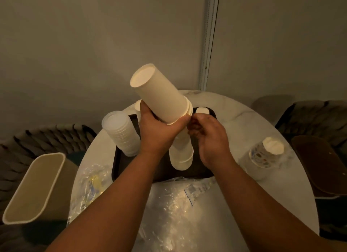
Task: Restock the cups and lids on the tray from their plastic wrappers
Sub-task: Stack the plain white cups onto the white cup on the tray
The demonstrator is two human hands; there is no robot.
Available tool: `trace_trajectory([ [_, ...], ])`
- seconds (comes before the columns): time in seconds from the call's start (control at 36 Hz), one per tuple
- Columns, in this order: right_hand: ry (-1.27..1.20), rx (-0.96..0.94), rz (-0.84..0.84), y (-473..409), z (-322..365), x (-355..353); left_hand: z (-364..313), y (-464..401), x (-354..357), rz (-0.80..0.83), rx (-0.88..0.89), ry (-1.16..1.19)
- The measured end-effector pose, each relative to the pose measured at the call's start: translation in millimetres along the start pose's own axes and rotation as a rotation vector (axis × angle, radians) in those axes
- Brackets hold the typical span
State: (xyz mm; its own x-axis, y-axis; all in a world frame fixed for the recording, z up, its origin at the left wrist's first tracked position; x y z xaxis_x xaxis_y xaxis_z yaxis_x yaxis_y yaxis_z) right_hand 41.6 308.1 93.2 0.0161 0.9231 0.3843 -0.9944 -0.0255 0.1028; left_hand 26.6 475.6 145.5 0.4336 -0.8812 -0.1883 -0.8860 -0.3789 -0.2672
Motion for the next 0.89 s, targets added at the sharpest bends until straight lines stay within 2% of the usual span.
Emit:
trace_trajectory([
  [0.06, -0.248, 0.144, 0.132, -2.0, 0.2, 25.3, -5.6, -5.2, -0.4, 0.014, -0.002, 0.055],
  [0.14, -0.351, 0.204, 0.185, -2.2, 7.2, 43.3, -6.8, -12.2, 0.9, 0.061, -0.031, 0.135],
  [0.31, -0.368, 0.237, 0.117, -10.0, 5.2, 60.4, 6.3, -19.6, 0.0, 0.122, -0.127, 0.262],
  [0.5, -0.398, 0.249, 0.129, -13.6, 6.0, 80.8, 11.8, -23.5, -9.8, 0.126, -0.182, 0.356],
  [0.61, -0.396, 0.253, 0.144, -14.2, 5.4, 94.7, 16.7, -33.7, -23.2, 0.112, -0.158, 0.346],
  [0.72, -0.349, 0.275, 0.200, -18.2, 3.0, 117.7, 11.0, -49.1, -41.5, 0.122, -0.100, 0.219],
  [0.81, -0.341, 0.295, 0.207, -25.7, 1.4, 133.7, 4.6, -64.6, -54.7, 0.142, -0.096, 0.269],
  [0.89, -0.304, 0.309, 0.176, -36.0, -1.5, 145.3, -4.8, -87.0, -81.2, 0.059, -0.085, 0.336],
])
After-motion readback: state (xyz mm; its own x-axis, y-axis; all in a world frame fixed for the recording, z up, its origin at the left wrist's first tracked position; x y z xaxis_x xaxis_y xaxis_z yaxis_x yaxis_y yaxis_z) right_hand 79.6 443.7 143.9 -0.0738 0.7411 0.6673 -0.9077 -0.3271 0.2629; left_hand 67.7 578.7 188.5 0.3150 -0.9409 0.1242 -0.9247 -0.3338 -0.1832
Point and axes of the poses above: each hand's wrist, its own y-axis away from the middle knuckle, its own x-axis out of the palm, z = x × y, the point moved 10 cm from there along -y, towards the middle knuckle, and after that the axes turned 2 degrees about x, right-handed, at the moved point
